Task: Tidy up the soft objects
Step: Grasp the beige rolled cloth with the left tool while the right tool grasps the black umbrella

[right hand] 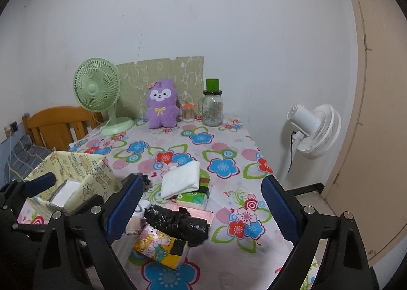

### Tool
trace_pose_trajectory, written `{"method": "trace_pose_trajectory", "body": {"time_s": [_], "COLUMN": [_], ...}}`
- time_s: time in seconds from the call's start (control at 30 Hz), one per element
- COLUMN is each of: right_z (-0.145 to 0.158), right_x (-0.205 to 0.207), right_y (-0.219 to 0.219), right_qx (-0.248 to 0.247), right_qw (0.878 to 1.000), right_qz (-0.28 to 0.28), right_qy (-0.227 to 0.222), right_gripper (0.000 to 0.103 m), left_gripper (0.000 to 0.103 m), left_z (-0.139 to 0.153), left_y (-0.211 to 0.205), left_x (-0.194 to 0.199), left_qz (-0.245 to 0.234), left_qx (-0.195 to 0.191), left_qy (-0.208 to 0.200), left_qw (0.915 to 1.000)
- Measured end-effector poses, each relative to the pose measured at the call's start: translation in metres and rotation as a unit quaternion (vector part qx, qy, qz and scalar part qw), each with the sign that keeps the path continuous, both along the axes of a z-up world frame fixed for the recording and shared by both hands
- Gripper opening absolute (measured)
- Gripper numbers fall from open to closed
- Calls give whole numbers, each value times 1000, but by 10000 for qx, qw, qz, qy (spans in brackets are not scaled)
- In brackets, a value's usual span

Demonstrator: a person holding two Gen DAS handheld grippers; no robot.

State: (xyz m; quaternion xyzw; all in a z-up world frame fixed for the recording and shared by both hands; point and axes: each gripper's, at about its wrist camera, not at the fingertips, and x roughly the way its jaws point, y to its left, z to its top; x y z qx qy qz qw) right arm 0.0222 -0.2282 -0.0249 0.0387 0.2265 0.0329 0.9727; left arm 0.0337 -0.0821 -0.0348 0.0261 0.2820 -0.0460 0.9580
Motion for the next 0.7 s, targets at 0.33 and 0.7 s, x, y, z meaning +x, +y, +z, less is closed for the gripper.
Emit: {"method": "trace_pose_trajectory", "body": {"time_s": [0.33, 0.7], "right_z": [-23, -50], "right_x": [21, 42], "right_y": [-9, -9], "right_qx": [54, 68], "right_qw": [9995, 9973], "right_qz": [151, 344], "right_qy": [284, 648], "right_gripper": [91, 91], "left_gripper": [90, 86], "left_z": [-22, -51], "left_y": [-26, -36], "left_x": [19, 42], "left_qz": [-160, -191], "left_qx": [78, 43], "left_qy": [382, 909], "left_qw": [9991, 9957]}}
